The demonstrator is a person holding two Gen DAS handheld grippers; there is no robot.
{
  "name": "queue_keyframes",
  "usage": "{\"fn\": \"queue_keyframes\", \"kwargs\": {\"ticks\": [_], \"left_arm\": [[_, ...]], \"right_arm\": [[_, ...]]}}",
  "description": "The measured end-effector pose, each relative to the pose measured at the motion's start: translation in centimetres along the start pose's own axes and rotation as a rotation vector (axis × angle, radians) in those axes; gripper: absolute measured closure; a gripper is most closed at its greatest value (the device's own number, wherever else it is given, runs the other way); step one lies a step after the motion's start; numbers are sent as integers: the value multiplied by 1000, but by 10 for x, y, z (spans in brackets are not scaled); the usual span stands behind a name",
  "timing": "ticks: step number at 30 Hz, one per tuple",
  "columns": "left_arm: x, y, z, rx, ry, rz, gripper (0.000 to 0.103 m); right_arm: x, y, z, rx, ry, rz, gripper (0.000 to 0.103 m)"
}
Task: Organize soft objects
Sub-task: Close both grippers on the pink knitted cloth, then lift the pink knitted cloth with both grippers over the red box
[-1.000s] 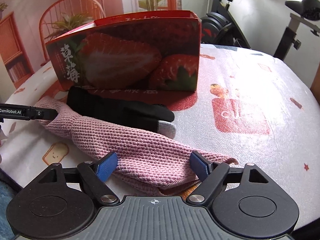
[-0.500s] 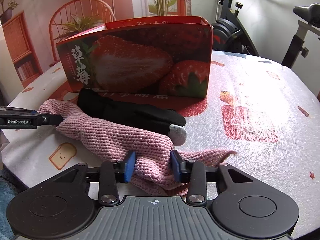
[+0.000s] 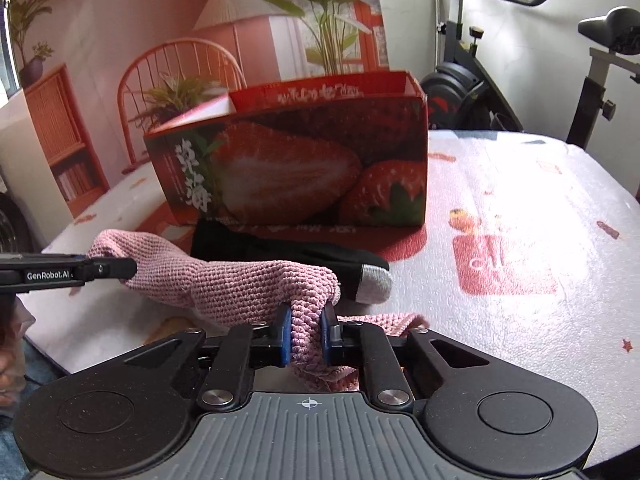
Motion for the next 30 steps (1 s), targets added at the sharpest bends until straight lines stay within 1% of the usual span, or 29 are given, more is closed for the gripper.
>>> {"fn": "queue_keyframes", "kwargs": {"ticks": [5,8,14,18,24,30], "left_arm": [[7,3,7,-17,-32,56,84],[15,3,12,-20,-66,63,84],[42,-1,21,-27,-130,52,84],[70,-6,23,-30,-180,41,83],[116,-18,15,-35,-251,33,83],[154,-18,-13,-39,-265,65,83]], "right_arm": [[14,1,9,13,-57,-24,90],[24,5,13,21,-93,-10,90],[53,10,21,36,-168,24,90],[80,10,21,37,-214,38,90],[130,0,5,30,-263,47,90],[177,-15,-28,33,-266,66,90]]}}
Point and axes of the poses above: each gripper's, at about its wrist camera, not at the fingertips, and z roughly against the way its jaws point, y to its left, x to its top, the point moved 9 cm from there along -z, roughly the way its jaws point, and after that the axes turned 12 degrees about -y, right-handed, at the moved point
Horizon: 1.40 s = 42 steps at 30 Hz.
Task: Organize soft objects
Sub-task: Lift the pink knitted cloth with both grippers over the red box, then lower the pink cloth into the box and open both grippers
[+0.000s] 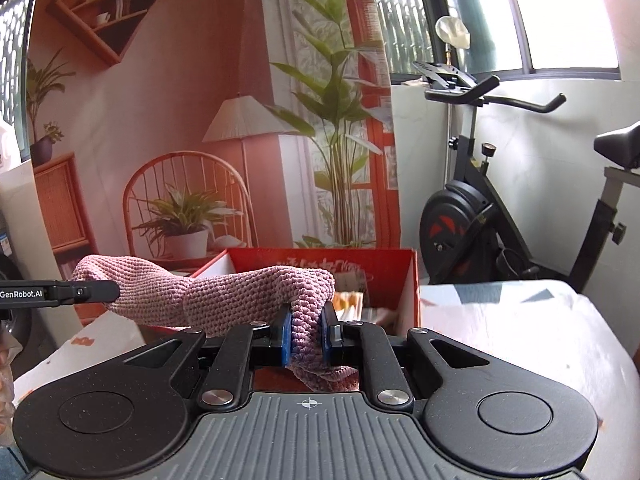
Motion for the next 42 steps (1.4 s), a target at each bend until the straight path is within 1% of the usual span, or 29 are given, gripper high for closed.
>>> {"fn": "queue_keyframes", "kwargs": {"ticks": [4,7,9,12,13,15,19,22,24,25,26,27,28,29,30,31,32,35,36,37,38,42], "left_arm": [[11,1,-34,4,23,-7,83],[16,5,-63,12,50,-1,83],[18,10,-85,22,79,21,83],[17,23,-118,41,126,83,83],[15,26,-128,46,141,87,83],[10,32,-143,62,164,68,83],[5,36,-172,70,197,19,83],[1,39,-187,67,215,5,82],[-2,38,-194,60,222,-16,80],[-4,37,-195,56,225,-27,79],[-5,36,-197,50,232,-30,76],[-6,35,-199,43,240,-26,70],[-7,34,-199,33,244,-26,65],[-6,34,-198,26,239,-28,53],[-4,34,-195,24,227,-26,44],[-1,36,-192,28,216,-23,42],[1,36,-189,31,208,-23,41],[4,32,-180,37,206,-66,41],[5,29,-175,32,202,-81,41],[6,27,-169,25,198,-91,41],[7,25,-163,22,194,-95,41],[9,15,-136,-4,177,-90,38]], "right_arm": [[13,-12,-35,0,21,42,90],[20,-22,-66,-10,49,32,90],[22,-29,-90,-22,77,24,90],[24,-37,-125,-35,114,36,90],[23,-39,-138,-39,128,42,90],[20,-45,-161,-45,154,41,90],[7,-53,-198,-67,216,57,90],[-1,-61,-219,-82,254,58,90],[-5,-67,-229,-97,267,60,90],[-7,-69,-233,-103,273,62,89],[-9,-71,-236,-111,277,65,88],[-12,-73,-238,-117,281,71,86],[-15,-73,-239,-121,291,78,82],[-18,-73,-239,-120,308,82,80],[-21,-73,-240,-124,320,87,78],[-21,-71,-238,-129,321,95,72],[-19,-70,-236,-136,313,104,65],[-14,-64,-224,-130,285,92,61],[-13,-61,-218,-124,281,90,61],[-11,-58,-211,-117,272,95,58],[-10,-55,-204,-111,261,107,54],[-1,-40,-173,-90,213,134,48]]}}
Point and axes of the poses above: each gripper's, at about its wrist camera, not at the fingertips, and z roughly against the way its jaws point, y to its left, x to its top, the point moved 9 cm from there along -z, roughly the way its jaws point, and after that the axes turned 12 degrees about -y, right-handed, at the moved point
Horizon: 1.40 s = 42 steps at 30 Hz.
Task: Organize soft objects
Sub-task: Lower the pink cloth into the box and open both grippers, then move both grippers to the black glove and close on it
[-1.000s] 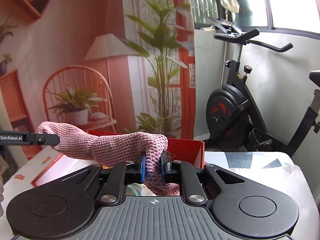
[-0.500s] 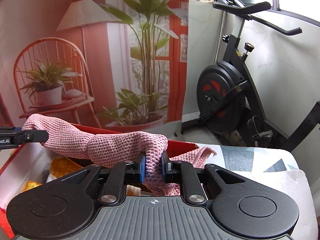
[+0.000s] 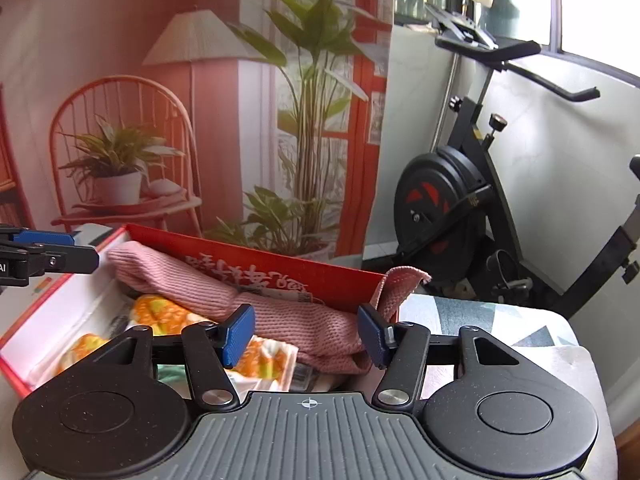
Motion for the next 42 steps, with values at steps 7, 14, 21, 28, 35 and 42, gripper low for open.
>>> {"fn": "queue_keyframes", "kwargs": {"ticks": [7,14,21,28,35,42], "left_arm": [[-20,-15,52,-40,-19,-21,38],[-59,-18,96,-66,-22,21,38],[-110,-26,97,-86,68,46,38],[-156,-30,86,-101,142,101,39],[-175,-25,72,-109,187,148,39],[-190,-28,64,-114,203,179,40]], "right_arm": [[-9,11,62,13,-71,-26,47],[-48,13,125,10,-112,-76,46],[-104,22,151,7,-50,-101,46],[-164,48,153,9,25,-131,41],[-193,52,147,-29,57,-188,34],[-207,45,141,-42,84,-233,33]]}}
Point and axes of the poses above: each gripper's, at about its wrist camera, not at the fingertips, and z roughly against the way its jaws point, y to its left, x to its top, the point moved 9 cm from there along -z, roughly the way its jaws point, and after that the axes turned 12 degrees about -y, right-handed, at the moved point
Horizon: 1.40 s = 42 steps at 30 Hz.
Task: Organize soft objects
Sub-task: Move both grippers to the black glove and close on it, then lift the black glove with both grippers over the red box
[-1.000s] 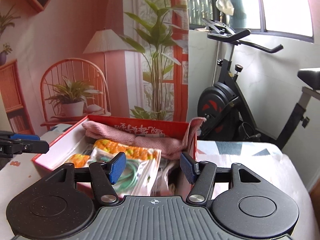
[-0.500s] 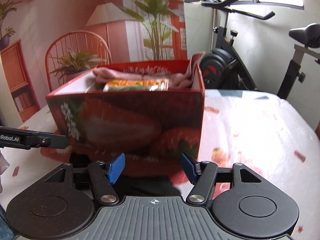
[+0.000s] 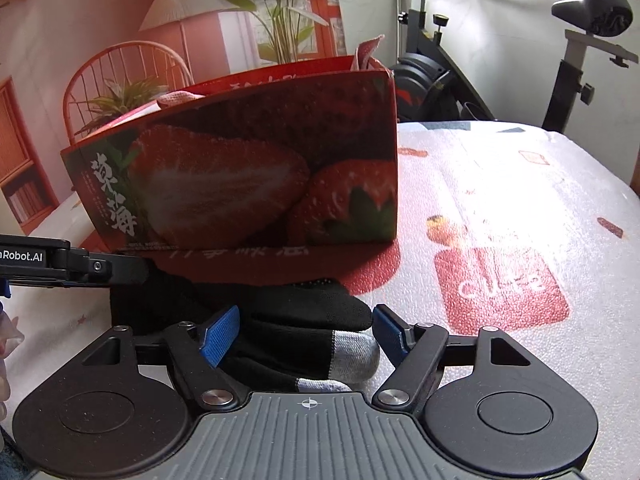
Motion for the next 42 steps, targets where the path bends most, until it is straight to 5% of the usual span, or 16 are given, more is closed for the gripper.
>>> {"fn": "queue_keyframes", "kwargs": {"ticks": [6,15,27,35,42], "left_arm": [[-7,0,-2,-14,-7,35,58],[-16,0,5,-12,-10,17,69],[-18,0,14,-1,-21,-6,74],[-16,-5,26,3,-18,11,74],[14,-18,54,-9,-118,-32,74]], "right_arm": [[-6,5,-2,15,-11,28,32],[-12,17,0,71,-19,60,35],[-12,28,9,153,-3,26,82],[-1,37,24,172,-55,25,86],[25,44,40,187,-134,47,86]]}}
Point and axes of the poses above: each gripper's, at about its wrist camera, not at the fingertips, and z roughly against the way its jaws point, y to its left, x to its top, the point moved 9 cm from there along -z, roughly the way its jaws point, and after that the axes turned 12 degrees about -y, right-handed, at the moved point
